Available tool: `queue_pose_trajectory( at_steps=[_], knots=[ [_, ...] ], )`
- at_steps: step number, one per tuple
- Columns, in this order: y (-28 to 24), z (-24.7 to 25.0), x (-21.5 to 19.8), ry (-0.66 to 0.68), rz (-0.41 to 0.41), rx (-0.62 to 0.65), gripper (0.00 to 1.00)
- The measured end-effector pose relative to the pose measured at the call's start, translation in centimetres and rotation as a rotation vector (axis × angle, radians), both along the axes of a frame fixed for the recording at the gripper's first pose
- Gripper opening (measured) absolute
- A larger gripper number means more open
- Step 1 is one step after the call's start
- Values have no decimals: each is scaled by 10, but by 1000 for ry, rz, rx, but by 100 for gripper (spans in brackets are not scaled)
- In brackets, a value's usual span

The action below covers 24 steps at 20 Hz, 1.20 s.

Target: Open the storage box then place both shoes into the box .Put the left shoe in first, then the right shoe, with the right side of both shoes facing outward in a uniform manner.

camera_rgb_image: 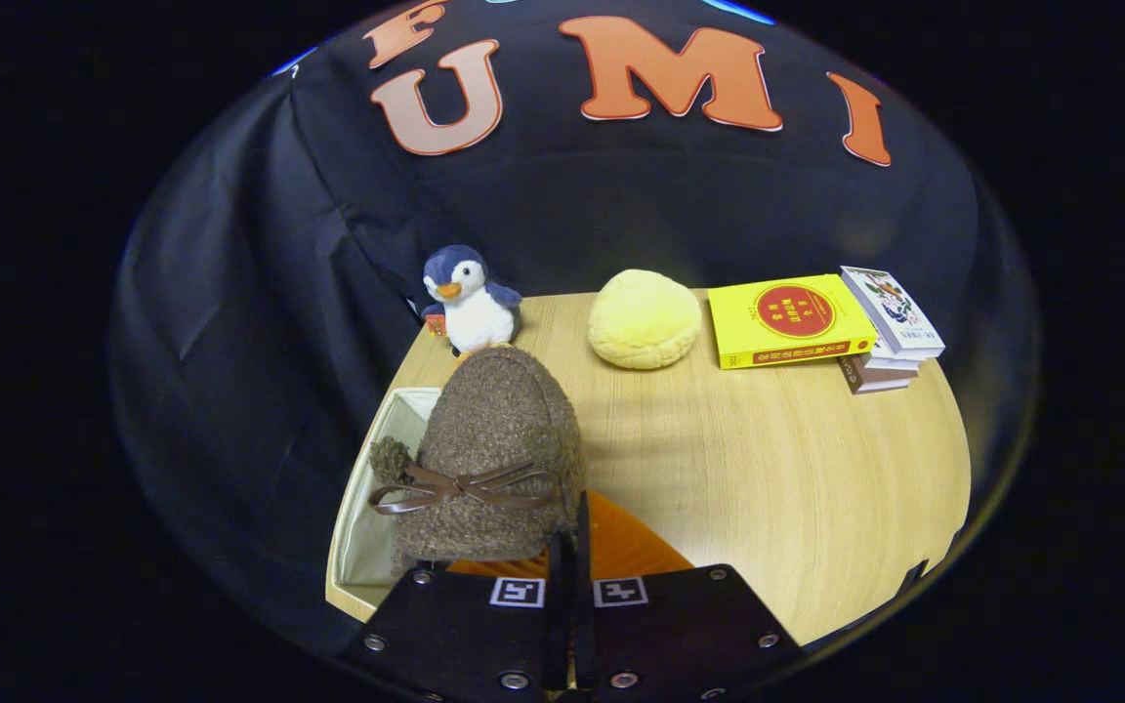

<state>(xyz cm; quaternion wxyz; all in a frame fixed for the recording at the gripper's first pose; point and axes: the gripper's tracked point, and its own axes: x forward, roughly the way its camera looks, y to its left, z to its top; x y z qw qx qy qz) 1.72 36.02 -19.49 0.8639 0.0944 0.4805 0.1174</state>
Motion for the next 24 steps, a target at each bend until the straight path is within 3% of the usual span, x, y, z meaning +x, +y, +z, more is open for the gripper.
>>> queue_pose_trajectory(
  at_steps=[7, 12, 17, 20, 24],
  knots=[
    [42, -18, -6, 36, 11, -16, 8],
    [57, -24, -14, 81, 29, 35, 23],
    [41, 20, -2, 6, 19, 104, 43],
    [23, 57, 10, -93, 27, 152, 56],
    [-14, 109, 20, -240, 24, 198, 66]
  ],
)
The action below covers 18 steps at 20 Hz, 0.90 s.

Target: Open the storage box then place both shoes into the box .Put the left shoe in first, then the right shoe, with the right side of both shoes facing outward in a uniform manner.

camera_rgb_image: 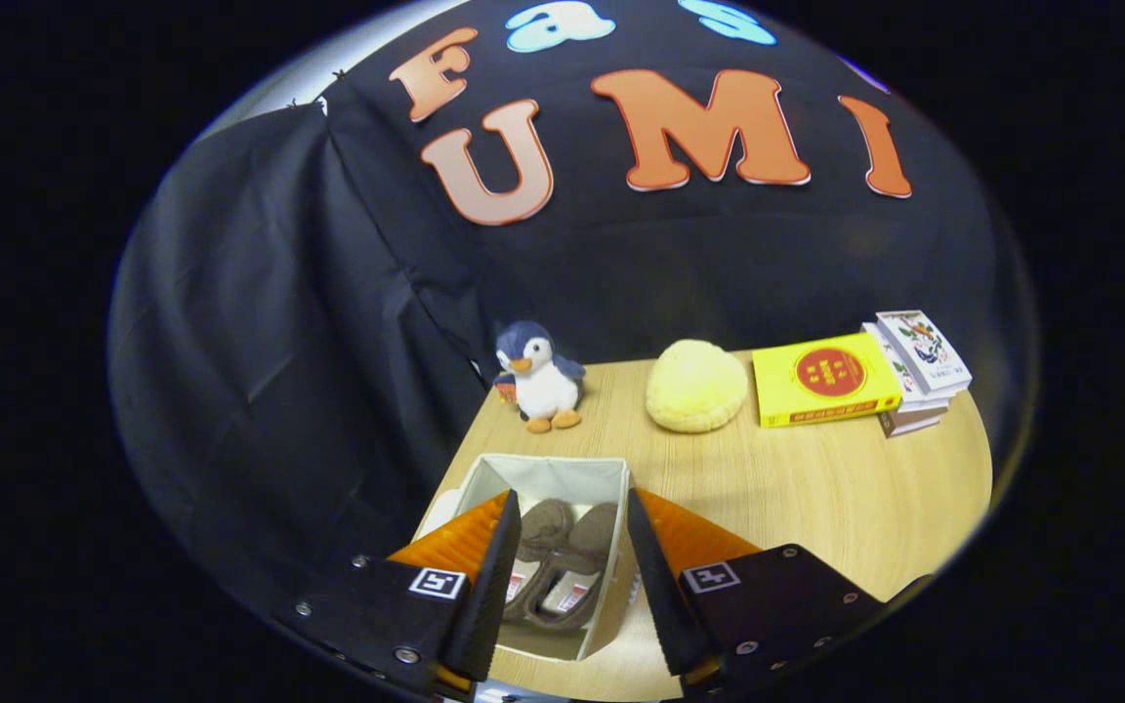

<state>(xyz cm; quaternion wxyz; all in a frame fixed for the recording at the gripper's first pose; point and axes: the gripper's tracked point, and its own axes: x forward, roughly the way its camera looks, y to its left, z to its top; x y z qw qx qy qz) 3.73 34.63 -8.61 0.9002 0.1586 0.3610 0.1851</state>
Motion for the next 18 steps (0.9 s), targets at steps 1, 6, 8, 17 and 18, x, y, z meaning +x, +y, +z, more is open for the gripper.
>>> queue_pose_trajectory(
  at_steps=[1, 6, 8, 17, 18],
  knots=[
    [-12, 11, 3, -41, -6, 6, 68],
    [-81, 65, 17, -237, -51, 1, 82],
    [-113, 82, 20, -299, -87, -14, 85],
    [-249, 171, 24, -604, -237, -141, 91],
    [-258, 183, 24, -634, -251, -145, 92]
  ],
)
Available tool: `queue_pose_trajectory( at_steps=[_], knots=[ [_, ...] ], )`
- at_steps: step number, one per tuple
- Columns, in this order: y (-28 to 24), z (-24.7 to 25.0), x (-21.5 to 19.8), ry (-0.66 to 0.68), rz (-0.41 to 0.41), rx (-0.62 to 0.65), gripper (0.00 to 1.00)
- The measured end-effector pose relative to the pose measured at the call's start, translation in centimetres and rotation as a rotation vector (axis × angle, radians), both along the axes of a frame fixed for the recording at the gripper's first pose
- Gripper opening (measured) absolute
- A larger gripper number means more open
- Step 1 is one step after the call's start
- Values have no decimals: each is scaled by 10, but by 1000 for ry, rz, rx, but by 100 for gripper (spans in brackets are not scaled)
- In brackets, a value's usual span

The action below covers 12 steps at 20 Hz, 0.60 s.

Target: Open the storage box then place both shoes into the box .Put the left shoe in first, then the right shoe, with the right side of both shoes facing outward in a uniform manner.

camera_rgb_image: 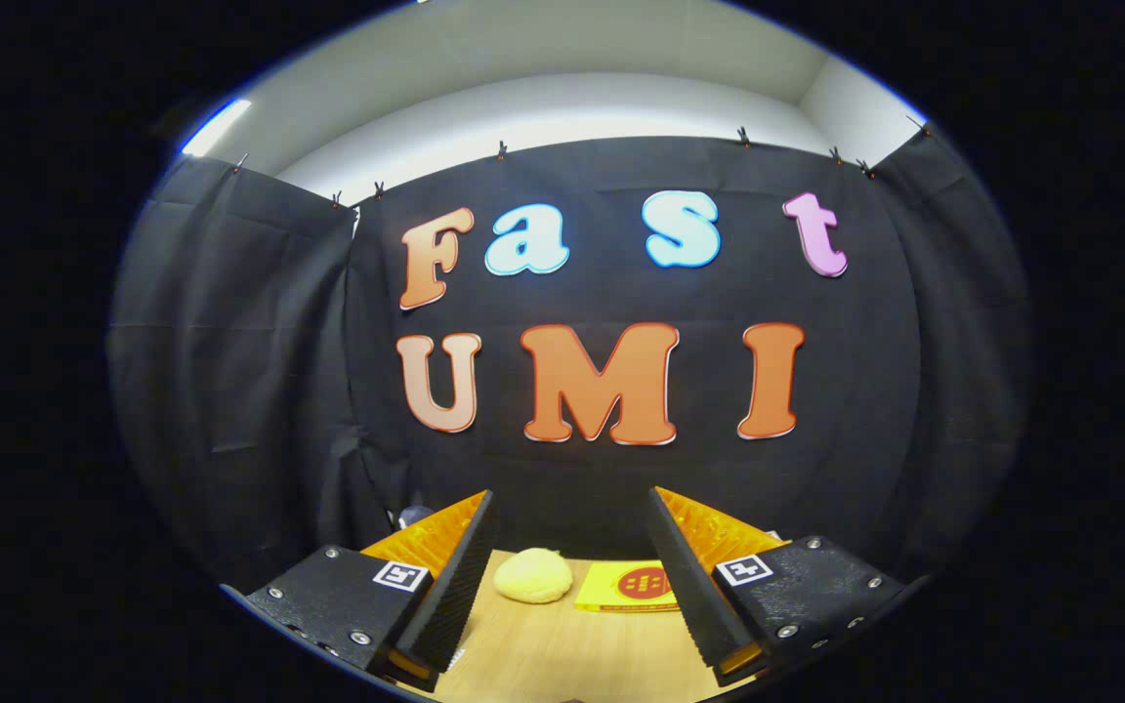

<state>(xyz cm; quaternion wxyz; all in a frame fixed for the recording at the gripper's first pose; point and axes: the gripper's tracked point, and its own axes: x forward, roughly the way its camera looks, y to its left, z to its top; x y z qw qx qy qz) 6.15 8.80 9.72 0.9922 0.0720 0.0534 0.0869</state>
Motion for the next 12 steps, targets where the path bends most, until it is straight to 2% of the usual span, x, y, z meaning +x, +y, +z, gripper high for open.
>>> queue_pose_trajectory(
  at_steps=[5, 12],
  knots=[
    [-39, 34, -8, -131, -52, -33, 93],
    [-73, 53, -14, -219, -97, -61, 93]
  ],
)
